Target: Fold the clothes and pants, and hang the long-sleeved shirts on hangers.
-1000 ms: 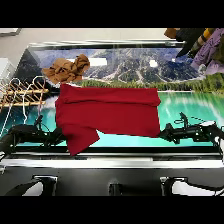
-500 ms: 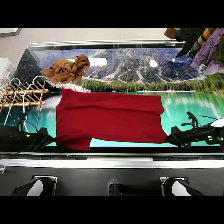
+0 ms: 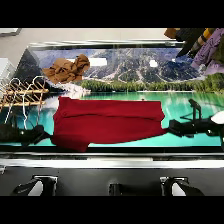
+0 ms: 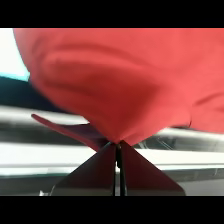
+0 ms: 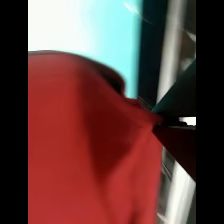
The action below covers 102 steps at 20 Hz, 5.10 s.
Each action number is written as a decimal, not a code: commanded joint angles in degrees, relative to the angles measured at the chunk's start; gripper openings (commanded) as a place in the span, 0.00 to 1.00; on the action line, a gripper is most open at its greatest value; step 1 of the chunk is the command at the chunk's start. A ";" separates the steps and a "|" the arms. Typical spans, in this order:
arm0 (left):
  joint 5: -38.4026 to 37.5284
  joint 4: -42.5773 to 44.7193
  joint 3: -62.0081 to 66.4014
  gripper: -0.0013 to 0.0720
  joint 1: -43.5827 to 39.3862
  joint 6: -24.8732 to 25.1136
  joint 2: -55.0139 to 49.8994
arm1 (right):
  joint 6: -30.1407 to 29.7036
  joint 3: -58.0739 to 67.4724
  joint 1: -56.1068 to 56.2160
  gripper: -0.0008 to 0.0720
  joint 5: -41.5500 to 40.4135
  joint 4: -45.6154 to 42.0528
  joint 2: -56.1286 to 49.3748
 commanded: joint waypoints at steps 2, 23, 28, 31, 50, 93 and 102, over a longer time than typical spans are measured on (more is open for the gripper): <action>-4.63 -0.07 14.01 0.04 -5.20 2.08 -15.85 | 4.00 12.04 7.19 0.05 -7.85 -5.25 -10.12; -2.95 1.86 57.61 0.05 -10.95 -0.04 -60.76 | 5.57 31.34 8.35 0.23 -9.77 -4.24 -37.42; 0.20 3.30 62.51 0.48 -9.49 -0.07 -58.73 | 4.79 35.87 1.53 0.67 0.13 -3.87 -34.95; 4.17 8.33 66.58 0.77 -9.84 -0.13 -55.98 | 2.25 35.36 -5.88 0.77 4.24 4.59 -36.70; 9.22 13.90 67.25 0.78 -11.21 -1.53 -47.06 | -2.19 34.88 -0.26 0.81 -1.05 12.48 -47.32; -29.64 -20.41 68.98 0.04 -57.27 -20.79 -78.09 | 12.76 39.60 1.79 0.05 8.79 2.43 -15.98; 0.90 8.17 69.24 0.04 -36.98 -14.53 -54.73 | 14.29 39.60 7.02 0.05 2.03 14.14 -16.04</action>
